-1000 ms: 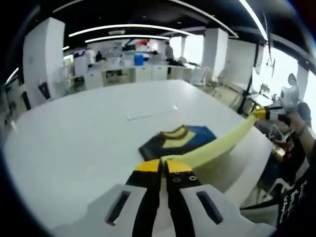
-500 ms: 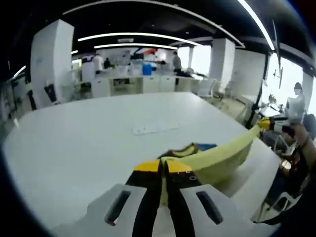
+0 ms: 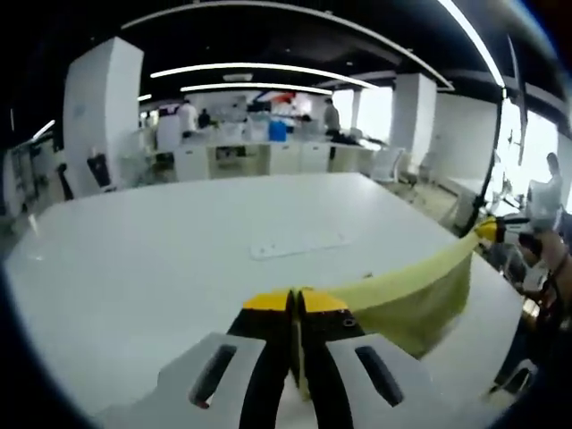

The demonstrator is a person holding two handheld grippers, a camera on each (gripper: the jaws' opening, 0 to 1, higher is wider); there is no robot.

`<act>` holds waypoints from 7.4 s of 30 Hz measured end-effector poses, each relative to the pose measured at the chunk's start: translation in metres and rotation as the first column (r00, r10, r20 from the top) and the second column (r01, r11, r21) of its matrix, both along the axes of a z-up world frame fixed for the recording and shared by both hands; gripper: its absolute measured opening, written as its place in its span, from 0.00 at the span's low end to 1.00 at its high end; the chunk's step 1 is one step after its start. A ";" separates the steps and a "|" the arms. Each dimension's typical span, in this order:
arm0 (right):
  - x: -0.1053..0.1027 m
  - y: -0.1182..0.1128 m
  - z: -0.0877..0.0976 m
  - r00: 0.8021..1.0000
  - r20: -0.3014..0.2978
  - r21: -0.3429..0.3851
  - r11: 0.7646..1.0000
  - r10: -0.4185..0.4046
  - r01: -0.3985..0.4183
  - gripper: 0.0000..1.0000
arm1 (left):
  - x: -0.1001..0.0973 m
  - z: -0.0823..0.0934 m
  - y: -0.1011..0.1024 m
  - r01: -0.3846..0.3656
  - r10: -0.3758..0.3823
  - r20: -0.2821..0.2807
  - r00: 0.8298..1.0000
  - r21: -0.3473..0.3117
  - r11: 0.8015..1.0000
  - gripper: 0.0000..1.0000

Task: Fold the garment on the visible template until the final outline fits inside the template.

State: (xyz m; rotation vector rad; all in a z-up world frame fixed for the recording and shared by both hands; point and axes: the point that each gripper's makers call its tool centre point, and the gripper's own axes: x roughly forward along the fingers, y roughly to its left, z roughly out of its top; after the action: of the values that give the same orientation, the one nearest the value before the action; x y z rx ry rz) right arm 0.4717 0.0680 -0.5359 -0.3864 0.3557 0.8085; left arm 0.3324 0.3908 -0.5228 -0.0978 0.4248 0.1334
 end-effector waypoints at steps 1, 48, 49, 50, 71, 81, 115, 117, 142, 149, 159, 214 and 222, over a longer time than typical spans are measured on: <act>0.001 0.000 -0.001 1.000 0.000 0.000 1.000 -0.001 0.001 0.00 | 0.003 -0.001 0.001 -0.002 0.002 0.000 1.000 0.002 1.000 0.00; 0.093 0.037 -0.160 0.970 -0.195 -0.128 0.984 -0.146 0.122 0.00 | 0.079 -0.164 0.048 -0.179 0.162 -0.116 0.980 -0.149 0.973 0.00; 0.092 0.038 -0.162 0.969 -0.199 -0.128 0.984 -0.146 0.122 0.00 | 0.079 -0.165 0.048 -0.180 0.163 -0.118 0.980 -0.156 0.971 0.00; 0.094 0.039 -0.164 0.969 -0.200 -0.127 0.984 -0.145 0.121 0.00 | 0.079 -0.168 0.047 -0.182 0.164 -0.123 0.979 -0.156 0.971 0.00; 0.096 0.039 -0.186 0.959 -0.247 -0.163 0.981 -0.140 0.101 0.00 | 0.081 -0.191 0.048 -0.135 0.119 -0.191 0.974 -0.072 0.988 0.01; 0.084 0.032 -0.167 0.966 -0.246 -0.154 0.987 -0.076 0.038 0.15 | 0.071 -0.179 0.041 0.062 -0.057 -0.188 0.980 0.023 0.998 0.21; 0.112 0.044 -0.181 0.945 -0.277 -0.038 0.985 -0.172 0.168 0.19 | 0.087 -0.189 0.059 0.051 -0.022 -0.194 0.981 0.146 0.988 0.37; 0.109 0.043 -0.178 0.947 -0.273 -0.044 0.986 -0.168 0.162 0.20 | 0.083 -0.186 0.059 0.052 -0.024 -0.194 0.981 0.144 0.988 0.38; 0.027 0.032 -0.125 0.944 -0.318 0.001 0.996 -0.089 0.094 0.37 | 0.014 -0.129 0.021 0.102 -0.097 -0.106 0.990 0.045 0.994 0.51; 0.001 0.022 -0.126 0.941 -0.330 -0.002 0.996 -0.081 0.085 0.37 | -0.006 -0.128 0.008 0.133 -0.129 -0.109 0.986 0.033 0.991 0.50; -0.028 0.009 -0.132 0.933 -0.353 -0.006 0.998 -0.067 0.069 0.37 | -0.036 -0.136 -0.006 0.163 -0.161 -0.127 0.979 0.009 0.987 0.49; -0.074 -0.018 -0.171 0.913 -0.404 -0.027 0.998 -0.061 0.055 0.00 | -0.068 -0.194 -0.041 0.122 -0.156 -0.192 0.969 -0.178 0.976 0.06; -0.072 -0.020 -0.172 0.914 -0.400 -0.037 0.998 -0.069 0.059 0.00 | -0.072 -0.191 -0.035 0.130 -0.160 -0.183 0.970 -0.164 0.978 0.00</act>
State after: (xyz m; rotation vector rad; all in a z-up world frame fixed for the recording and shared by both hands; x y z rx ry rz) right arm 0.3993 0.0482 -0.7077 -0.2266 0.7600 0.8186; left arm 0.2609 0.3559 -0.7134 -0.2035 0.6370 -0.0345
